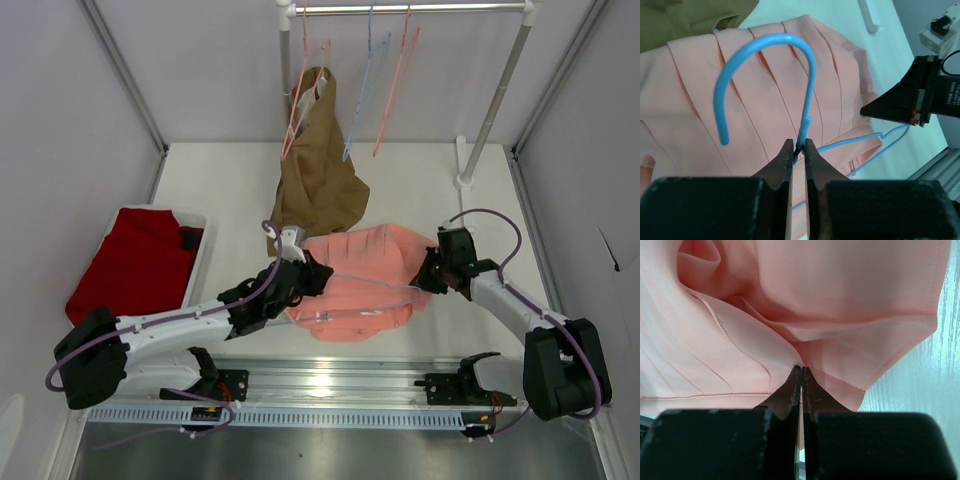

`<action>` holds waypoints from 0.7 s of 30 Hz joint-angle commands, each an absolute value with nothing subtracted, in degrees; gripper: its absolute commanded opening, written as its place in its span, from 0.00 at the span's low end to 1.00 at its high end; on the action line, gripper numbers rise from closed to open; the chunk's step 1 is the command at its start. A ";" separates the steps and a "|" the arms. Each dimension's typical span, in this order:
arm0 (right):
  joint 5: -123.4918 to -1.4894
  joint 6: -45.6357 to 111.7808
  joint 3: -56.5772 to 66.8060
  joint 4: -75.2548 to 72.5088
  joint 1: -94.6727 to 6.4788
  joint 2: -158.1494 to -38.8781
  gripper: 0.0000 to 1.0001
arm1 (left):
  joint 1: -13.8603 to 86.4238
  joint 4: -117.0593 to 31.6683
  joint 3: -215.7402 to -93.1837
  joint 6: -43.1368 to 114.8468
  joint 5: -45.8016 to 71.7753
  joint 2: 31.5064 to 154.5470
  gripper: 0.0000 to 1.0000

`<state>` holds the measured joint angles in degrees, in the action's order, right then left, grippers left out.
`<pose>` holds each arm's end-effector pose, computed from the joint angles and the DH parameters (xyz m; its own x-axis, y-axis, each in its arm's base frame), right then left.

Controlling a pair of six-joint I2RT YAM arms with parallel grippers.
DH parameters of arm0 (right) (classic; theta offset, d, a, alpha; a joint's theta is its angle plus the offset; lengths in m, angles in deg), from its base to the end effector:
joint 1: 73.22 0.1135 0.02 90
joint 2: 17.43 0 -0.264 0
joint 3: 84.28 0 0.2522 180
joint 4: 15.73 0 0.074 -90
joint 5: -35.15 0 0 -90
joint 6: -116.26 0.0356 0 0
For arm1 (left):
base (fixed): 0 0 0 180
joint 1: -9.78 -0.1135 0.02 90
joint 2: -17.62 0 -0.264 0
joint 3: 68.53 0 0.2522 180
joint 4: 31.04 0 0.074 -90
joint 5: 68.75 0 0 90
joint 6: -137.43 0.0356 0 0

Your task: Place the skirt on the hanger

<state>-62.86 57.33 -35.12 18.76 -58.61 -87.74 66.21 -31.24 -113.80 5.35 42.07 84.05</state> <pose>0.2193 0.0623 0.1809 -0.8524 0.3059 -0.4241 0.1331 0.9112 0.3898 0.1485 -0.2009 0.2254 -0.5487 -0.3060 -0.7780 0.3072 0.7917 -0.5280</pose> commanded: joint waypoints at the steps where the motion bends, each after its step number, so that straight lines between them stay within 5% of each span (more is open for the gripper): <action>1: -58.63 56.32 -35.62 18.07 -60.13 -88.10 0.00 | 64.45 -28.89 -112.53 5.42 48.76 80.73 0.00; 14: -59.86 58.25 -38.08 17.02 -60.13 -84.68 0.01 | 63.40 -43.65 -119.20 -3.54 57.54 85.55 0.00; 21: -60.12 58.86 -39.32 17.54 -60.04 -80.37 0.26 | 63.31 -45.51 -121.50 -2.67 56.94 88.99 0.00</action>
<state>-61.79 58.79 -38.93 17.54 -59.66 -83.17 63.74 -42.60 -120.14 -3.20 54.42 88.10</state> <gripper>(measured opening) 0.237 0.104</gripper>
